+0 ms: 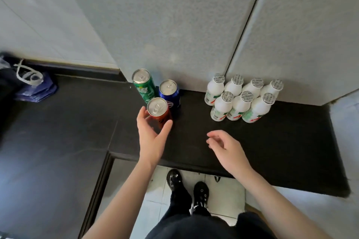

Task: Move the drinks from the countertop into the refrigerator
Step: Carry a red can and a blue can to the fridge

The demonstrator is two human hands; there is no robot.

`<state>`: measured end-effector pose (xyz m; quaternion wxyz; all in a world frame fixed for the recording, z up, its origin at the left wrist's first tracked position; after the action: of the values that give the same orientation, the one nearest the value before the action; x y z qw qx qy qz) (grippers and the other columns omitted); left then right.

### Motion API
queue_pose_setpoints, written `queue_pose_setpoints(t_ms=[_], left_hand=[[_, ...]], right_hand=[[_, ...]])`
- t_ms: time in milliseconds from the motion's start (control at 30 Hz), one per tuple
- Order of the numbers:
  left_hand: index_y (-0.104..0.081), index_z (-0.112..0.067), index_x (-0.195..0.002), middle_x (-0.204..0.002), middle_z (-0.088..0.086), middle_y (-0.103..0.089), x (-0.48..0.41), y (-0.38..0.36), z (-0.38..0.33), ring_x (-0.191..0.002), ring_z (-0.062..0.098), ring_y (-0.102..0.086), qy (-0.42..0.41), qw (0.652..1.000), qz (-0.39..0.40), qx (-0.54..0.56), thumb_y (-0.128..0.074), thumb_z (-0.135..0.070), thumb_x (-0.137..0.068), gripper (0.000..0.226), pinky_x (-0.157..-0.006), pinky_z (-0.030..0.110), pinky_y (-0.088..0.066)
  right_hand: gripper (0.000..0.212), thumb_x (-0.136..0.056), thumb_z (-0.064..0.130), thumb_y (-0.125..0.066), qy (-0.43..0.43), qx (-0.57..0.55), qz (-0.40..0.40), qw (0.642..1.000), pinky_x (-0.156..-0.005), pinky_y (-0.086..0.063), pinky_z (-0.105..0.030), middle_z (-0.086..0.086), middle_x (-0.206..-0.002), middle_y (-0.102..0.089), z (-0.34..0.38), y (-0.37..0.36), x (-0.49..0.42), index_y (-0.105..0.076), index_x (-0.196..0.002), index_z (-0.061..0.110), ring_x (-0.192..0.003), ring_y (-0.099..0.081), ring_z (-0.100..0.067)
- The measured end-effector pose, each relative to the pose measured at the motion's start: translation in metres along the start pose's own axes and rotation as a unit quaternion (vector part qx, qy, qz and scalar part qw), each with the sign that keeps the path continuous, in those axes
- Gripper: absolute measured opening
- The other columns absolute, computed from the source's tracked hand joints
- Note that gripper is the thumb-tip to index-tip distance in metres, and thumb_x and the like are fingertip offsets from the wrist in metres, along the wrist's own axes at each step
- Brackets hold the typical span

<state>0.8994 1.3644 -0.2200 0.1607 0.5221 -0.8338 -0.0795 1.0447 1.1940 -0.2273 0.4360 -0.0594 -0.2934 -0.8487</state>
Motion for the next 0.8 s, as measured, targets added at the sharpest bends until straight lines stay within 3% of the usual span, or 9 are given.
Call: queue_pose_setpoints(t_ms=[133,300,533,667,800], left_hand=[[-0.025,-0.035,-0.139,-0.138,-0.009,-0.043,-0.026,-0.006,0.003,-0.127,0.005,-0.043,-0.015,1.000,0.012,-0.007,-0.079,-0.025,-0.074,0.084,-0.108,0.031,-0.036],[-0.036,-0.037,-0.122,-0.115,-0.025,-0.052,-0.038,0.000,0.006,-0.108,-0.013,-0.051,-0.009,1.000,0.018,0.020,-0.078,-0.025,-0.074,0.065,-0.091,0.013,-0.040],[-0.039,-0.041,-0.113,-0.113,-0.016,-0.056,-0.035,0.050,0.007,-0.100,-0.012,-0.057,0.042,0.990,-0.010,0.137,-0.065,-0.043,-0.070,0.050,-0.076,0.004,-0.046],[-0.043,-0.040,-0.111,-0.100,-0.024,-0.059,-0.034,0.075,0.018,-0.093,-0.013,-0.058,0.064,0.988,-0.046,0.135,-0.063,-0.027,-0.087,0.035,-0.076,0.011,-0.048],[-0.047,-0.043,-0.103,-0.092,-0.030,-0.062,-0.030,0.092,0.027,-0.087,-0.008,-0.060,0.102,0.982,-0.072,0.142,-0.059,-0.044,-0.079,0.028,-0.081,0.026,-0.050]], right_hand=[[0.017,-0.094,0.024,-0.053,0.018,-0.009,-0.018,1.000,-0.074,-0.044,-0.007,0.015,-0.098,-0.063,0.022,0.000,-0.018,-0.057,-0.108,0.033,-0.092,-0.060,0.003],[0.023,-0.093,0.026,-0.055,0.050,-0.007,-0.056,0.997,-0.073,-0.045,-0.006,0.017,-0.102,-0.060,0.057,-0.013,-0.054,-0.055,-0.116,0.028,-0.093,-0.058,0.006],[0.059,-0.080,0.031,-0.070,0.115,0.092,-0.094,0.985,-0.081,-0.044,-0.018,0.009,-0.123,-0.049,0.089,-0.046,-0.111,-0.043,-0.132,0.020,-0.103,-0.053,-0.002],[0.073,-0.069,0.032,-0.080,0.122,0.106,-0.090,0.983,-0.093,-0.039,-0.022,-0.003,-0.128,-0.050,0.092,-0.067,-0.136,-0.045,-0.131,0.013,-0.117,-0.049,-0.013],[0.075,-0.065,0.034,-0.083,0.110,0.087,-0.091,0.986,-0.088,-0.036,-0.019,0.003,-0.123,-0.053,0.090,-0.078,-0.148,-0.045,-0.127,0.015,-0.109,-0.049,-0.006]])
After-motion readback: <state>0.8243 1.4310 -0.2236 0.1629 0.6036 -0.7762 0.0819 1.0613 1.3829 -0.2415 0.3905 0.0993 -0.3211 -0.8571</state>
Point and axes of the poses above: each hand's wrist, its own x-axis away from the middle knuckle, its own y-axis out of the back of the hand, z = x × y, the point moved 5 cm from there along -x, towards the middle knuckle
